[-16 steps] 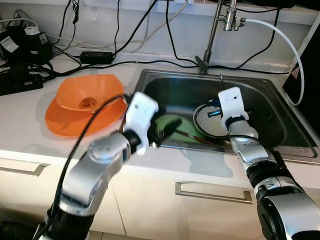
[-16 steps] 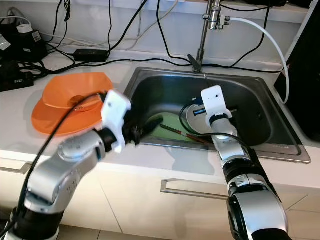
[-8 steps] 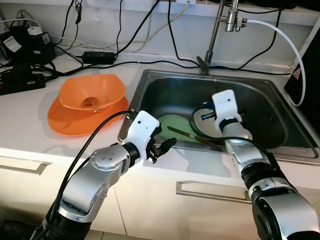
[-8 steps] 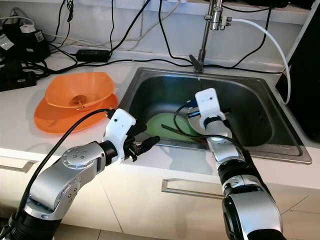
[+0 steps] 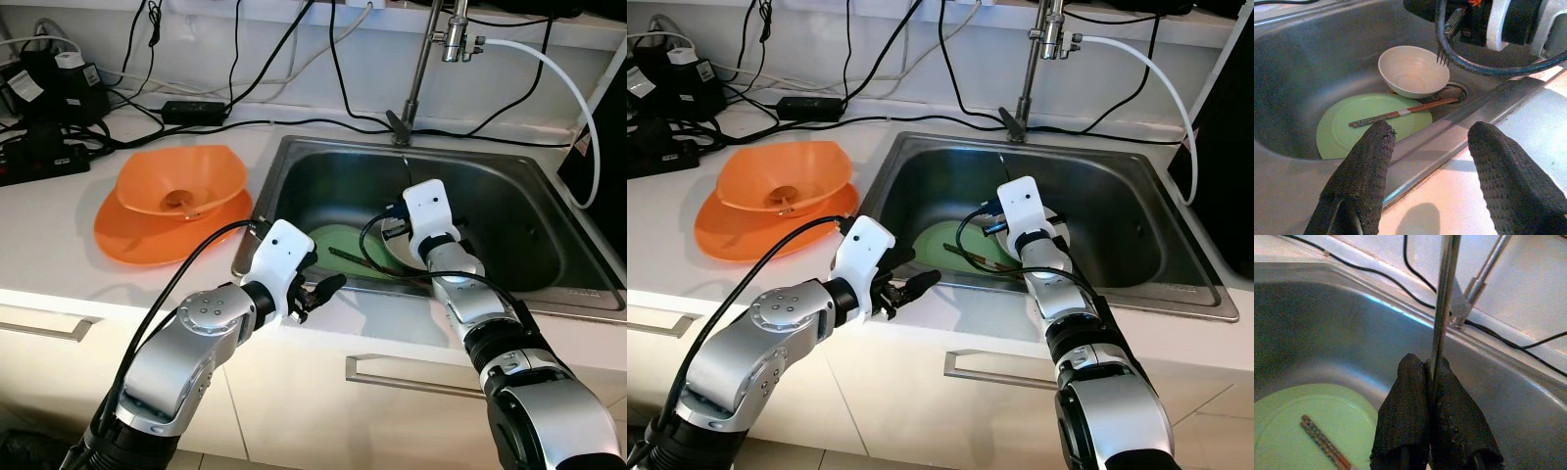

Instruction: Kitchen organization

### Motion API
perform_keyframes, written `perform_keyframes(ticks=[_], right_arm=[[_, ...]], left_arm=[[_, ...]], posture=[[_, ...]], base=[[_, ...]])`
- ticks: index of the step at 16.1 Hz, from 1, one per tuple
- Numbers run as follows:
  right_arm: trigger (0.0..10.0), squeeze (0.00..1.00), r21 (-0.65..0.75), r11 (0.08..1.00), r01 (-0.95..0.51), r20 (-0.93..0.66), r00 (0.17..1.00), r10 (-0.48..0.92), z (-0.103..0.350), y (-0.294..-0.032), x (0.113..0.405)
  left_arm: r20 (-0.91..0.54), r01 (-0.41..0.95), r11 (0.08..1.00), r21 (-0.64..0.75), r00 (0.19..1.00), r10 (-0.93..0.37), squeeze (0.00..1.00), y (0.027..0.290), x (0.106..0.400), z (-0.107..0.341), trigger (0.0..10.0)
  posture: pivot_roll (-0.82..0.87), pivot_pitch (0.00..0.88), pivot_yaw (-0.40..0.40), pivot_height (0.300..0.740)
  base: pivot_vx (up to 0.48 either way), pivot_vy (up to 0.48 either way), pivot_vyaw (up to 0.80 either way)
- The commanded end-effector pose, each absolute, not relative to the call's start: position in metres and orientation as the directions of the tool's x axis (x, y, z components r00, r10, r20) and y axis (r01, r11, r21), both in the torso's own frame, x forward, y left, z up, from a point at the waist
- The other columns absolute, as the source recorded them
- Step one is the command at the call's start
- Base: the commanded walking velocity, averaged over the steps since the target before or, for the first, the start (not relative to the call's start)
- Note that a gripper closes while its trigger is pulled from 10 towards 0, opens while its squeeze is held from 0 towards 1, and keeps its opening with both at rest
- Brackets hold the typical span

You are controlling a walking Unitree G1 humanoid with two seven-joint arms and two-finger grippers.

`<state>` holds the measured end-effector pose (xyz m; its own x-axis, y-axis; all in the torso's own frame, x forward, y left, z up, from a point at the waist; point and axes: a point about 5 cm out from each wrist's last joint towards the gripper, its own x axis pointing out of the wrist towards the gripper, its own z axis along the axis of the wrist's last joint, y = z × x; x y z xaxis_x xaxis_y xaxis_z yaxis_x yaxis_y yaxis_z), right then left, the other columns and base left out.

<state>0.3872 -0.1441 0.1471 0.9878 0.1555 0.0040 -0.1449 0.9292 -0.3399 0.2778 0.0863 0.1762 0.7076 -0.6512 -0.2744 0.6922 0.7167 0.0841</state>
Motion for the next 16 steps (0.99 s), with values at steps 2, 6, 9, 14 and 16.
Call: perform_keyframes(ticks=[2,6,9,14,16], right_arm=[[10.0,0.0,-0.328,0.923,-0.202,-0.042,0.979,0.2,0.138,-0.138,0.384],[10.0,0.51,-0.336,0.912,-0.237,-0.062,0.971,0.229,0.132,-0.134,0.382],[10.0,0.56,-0.339,0.909,-0.244,-0.065,0.969,0.237,0.132,-0.132,0.382],[10.0,0.0,-0.343,0.906,-0.249,-0.066,0.968,0.242,0.132,-0.132,0.381],[10.0,0.0,-0.345,0.905,-0.25,-0.047,0.967,0.249,0.135,-0.13,0.382]], left_arm=[[-0.291,0.699,0.709,0.089,0.699,-0.653,0.0,0.084,0.278,0.174,10.0],[-0.287,0.695,0.713,0.092,0.704,-0.65,0.0,0.084,0.279,0.176,10.0],[-0.285,0.696,0.713,0.089,0.704,-0.651,0.0,0.083,0.278,0.176,10.0],[-0.281,0.692,0.716,0.095,0.708,-0.647,0.0,0.083,0.279,0.177,10.0],[-0.28,0.689,0.718,0.1,0.712,-0.644,0.0,0.084,0.28,0.178,10.0]], posture=[[0.15,0.0,-0.035,0.74],[0.16,0.0,-0.037,0.74],[0.15,0.0,-0.036,0.74],[0.15,0.0,-0.036,0.74],[0.15,0.0,-0.036,0.74]], base=[[0.0,0.0,0.0],[0.0,0.0,0.0],[0.0,0.0,0.0],[0.0,0.0,0.0],[0.0,0.0,0.0]])
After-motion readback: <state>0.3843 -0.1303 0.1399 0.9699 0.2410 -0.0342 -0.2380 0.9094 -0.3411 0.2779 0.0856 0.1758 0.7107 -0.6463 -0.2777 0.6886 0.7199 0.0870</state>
